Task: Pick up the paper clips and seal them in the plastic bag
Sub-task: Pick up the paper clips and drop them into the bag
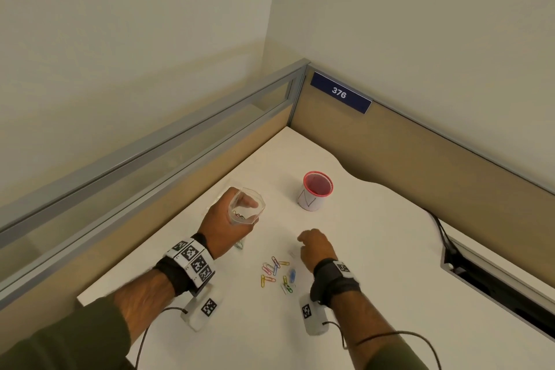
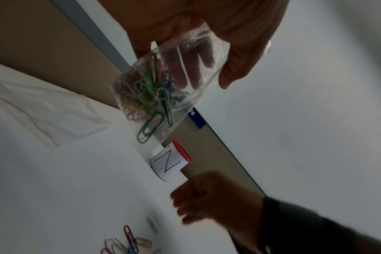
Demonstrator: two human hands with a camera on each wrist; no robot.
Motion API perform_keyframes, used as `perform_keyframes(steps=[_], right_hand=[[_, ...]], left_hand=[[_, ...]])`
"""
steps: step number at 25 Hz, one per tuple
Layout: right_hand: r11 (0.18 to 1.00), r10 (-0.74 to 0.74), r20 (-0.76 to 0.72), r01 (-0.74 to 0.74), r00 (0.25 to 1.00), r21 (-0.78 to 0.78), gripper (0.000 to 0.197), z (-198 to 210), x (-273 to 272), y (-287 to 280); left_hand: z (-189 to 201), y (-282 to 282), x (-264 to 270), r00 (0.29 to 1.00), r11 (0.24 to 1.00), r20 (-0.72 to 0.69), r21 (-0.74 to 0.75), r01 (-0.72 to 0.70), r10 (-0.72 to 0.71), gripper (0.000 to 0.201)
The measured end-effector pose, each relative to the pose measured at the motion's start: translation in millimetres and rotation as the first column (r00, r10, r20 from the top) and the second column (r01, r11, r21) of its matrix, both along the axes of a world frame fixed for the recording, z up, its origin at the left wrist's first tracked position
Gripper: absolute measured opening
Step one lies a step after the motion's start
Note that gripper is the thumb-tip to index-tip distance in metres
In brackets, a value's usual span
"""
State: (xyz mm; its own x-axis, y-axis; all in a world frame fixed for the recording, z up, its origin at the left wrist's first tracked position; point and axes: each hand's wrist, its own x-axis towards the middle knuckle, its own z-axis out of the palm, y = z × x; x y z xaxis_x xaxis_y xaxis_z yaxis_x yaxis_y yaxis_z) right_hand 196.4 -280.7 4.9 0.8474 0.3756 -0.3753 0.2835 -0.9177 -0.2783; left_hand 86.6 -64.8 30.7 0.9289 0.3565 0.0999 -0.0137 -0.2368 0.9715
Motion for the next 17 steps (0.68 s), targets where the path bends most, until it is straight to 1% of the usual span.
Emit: perform_keyframes(steps=[1,3,4,6,8,9,11,12,14,16,17], right_hand=[[0.999,0.019,-0.032,-0.020,0.999,-0.031,0.037,-9.6,-5.5,0.7],[0.994,0.079,-0.042,-0.082,0.996,-0.068,0.043,-22.5,-15.2,5.9],[0.990,0.118,-0.028,-0.120,0.993,-0.078,0.043,-27.3,-19.4,9.8],[0.978,0.191,-0.008,-0.191,0.982,-0.080,0.037,-34.2,-28.0,14.9],[0.973,0.229,-0.008,-0.229,0.973,-0.040,0.028,-38.6,-33.4,15.7],[0.975,0.221,-0.004,-0.221,0.975,-0.001,0.027,-38.9,-34.8,16.5],[0.970,0.226,0.017,-0.226,0.974,0.092,0.030,-38.5,-37.4,20.1],[0.956,0.267,0.008,-0.266,0.964,0.122,0.033,-38.9,-39.3,23.7],[0.917,0.391,-0.029,-0.386,0.920,0.101,0.038,-40.5,-46.5,30.7],[0.872,0.487,-0.002,-0.486,0.874,0.062,0.028,-44.4,-53.1,31.1],[0.862,0.504,0.021,-0.504,0.863,0.047,0.021,-46.8,-53.6,27.8]], left_hand=[[0.3,3.1,-0.3,1.000,1.000,0.001,-0.008,-0.001,0.001,0.032],[-1.1,7.2,0.1,1.000,1.000,-0.001,-0.007,-0.006,0.006,0.031],[-2.2,8.6,1.1,1.000,1.000,-0.005,-0.002,-0.014,0.014,0.031],[-3.9,8.7,3.5,1.000,1.000,-0.013,-0.007,-0.024,0.024,0.030],[-4.4,5.6,5.4,1.000,0.999,-0.010,-0.026,-0.027,0.027,0.031],[-4.0,4.4,5.6,1.000,0.999,-0.010,-0.031,-0.023,0.022,0.032],[-4.3,2.3,6.2,1.000,0.999,-0.016,-0.031,-0.013,0.012,0.033],[-5.0,1.7,6.6,1.000,1.000,-0.018,-0.029,-0.011,0.011,0.033],[-5.0,1.2,7.1,1.000,1.000,-0.024,-0.020,-0.011,0.010,0.032],[-4.2,0.8,7.9,1.000,1.000,-0.024,-0.018,-0.011,0.011,0.032],[-3.9,1.0,8.2,1.000,1.000,-0.021,-0.027,-0.009,0.008,0.032]])
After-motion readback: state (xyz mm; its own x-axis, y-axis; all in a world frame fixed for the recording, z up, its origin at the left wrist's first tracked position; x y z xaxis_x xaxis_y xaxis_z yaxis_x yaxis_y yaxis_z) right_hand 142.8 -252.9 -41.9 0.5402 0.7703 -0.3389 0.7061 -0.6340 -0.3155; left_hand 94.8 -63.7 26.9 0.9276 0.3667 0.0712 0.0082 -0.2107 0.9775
